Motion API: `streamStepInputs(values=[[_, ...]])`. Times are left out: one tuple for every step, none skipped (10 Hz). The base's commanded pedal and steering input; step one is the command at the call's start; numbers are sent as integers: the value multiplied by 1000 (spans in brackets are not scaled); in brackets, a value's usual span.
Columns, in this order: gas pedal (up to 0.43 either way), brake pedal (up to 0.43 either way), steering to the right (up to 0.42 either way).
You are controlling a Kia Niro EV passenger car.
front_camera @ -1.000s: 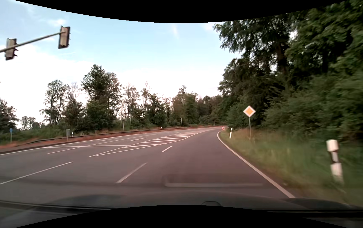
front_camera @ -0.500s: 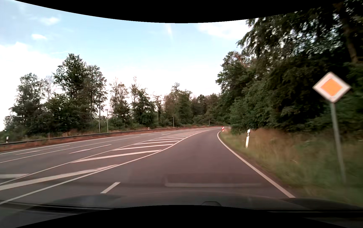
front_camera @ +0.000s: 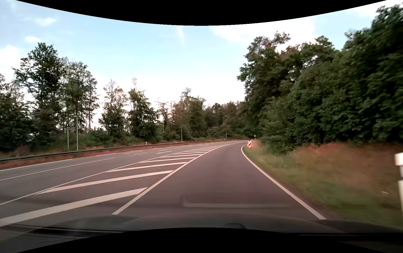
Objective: Follow the waypoints while adhering to traffic rules and regulations
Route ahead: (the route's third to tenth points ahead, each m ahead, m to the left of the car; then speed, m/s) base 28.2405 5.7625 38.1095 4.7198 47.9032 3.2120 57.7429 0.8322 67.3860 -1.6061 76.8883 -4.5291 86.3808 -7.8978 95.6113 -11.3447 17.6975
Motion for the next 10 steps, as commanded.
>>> streamStepInputs(values=[[79, 0, 16], [79, 0, 16], [79, 0, 16], [79, 0, 15], [79, 0, 15], [79, 0, 15], [79, 0, 15], [79, 0, 15], [79, 0, 14], [79, 0, 14]])
